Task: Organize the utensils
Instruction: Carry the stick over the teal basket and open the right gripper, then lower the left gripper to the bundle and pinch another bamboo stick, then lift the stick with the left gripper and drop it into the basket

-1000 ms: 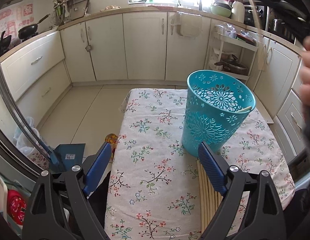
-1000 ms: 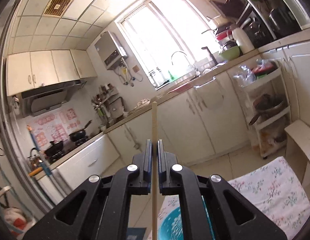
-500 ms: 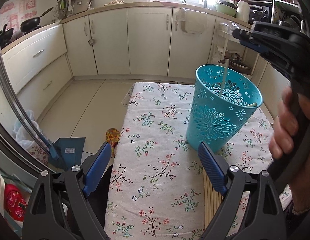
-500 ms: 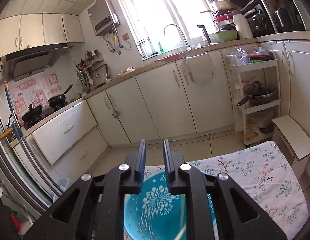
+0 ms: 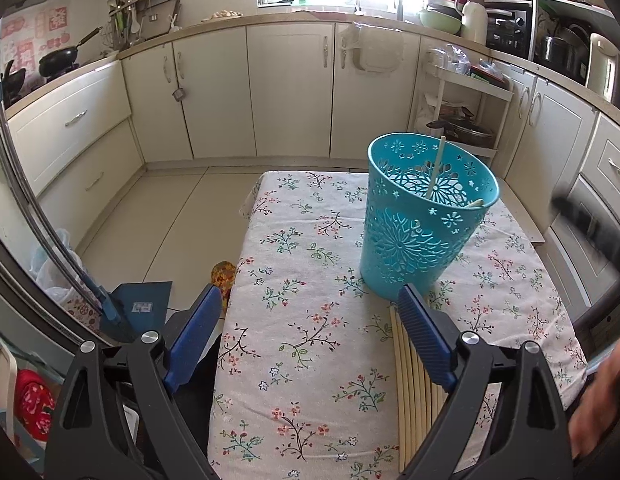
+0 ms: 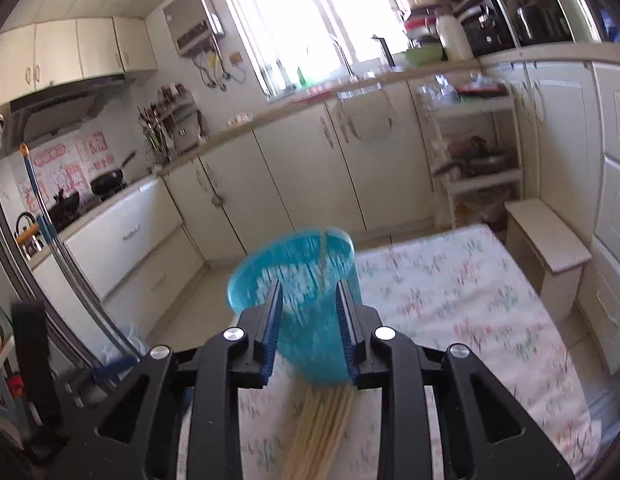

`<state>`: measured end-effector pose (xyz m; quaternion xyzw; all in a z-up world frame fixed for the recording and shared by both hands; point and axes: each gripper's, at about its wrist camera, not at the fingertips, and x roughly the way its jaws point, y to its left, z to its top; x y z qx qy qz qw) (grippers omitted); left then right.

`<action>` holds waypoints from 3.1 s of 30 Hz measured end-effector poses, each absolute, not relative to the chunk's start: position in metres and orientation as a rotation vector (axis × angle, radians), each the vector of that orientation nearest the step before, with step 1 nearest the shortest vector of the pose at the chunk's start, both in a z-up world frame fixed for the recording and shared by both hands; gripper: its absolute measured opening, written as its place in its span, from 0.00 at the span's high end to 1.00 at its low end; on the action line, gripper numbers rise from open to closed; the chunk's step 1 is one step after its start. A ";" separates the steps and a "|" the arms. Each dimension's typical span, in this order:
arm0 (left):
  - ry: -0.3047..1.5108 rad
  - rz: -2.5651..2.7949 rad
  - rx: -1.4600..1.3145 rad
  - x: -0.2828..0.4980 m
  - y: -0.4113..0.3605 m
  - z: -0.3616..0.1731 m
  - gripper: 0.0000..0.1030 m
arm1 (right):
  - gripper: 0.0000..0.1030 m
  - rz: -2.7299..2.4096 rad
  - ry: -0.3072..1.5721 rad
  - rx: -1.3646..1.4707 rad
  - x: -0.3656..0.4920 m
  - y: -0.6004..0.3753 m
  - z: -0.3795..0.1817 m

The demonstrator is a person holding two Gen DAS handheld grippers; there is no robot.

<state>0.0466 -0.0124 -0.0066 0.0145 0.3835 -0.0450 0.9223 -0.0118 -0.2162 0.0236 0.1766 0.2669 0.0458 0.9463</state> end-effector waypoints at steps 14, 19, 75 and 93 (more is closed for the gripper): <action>0.868 -0.060 0.045 0.044 0.001 -0.034 0.15 | 0.77 0.045 0.917 0.329 0.007 -0.187 -0.097; 0.904 -0.052 0.048 0.045 0.004 -0.049 0.15 | 0.78 0.027 0.943 0.309 0.016 -0.183 -0.107; 1.130 -0.314 0.108 0.087 -0.077 -0.130 0.95 | 0.91 0.067 0.918 0.261 0.008 -0.211 -0.111; 0.663 -0.470 -0.113 0.094 -0.028 0.101 0.95 | 0.92 0.085 0.915 0.299 0.005 -0.218 -0.113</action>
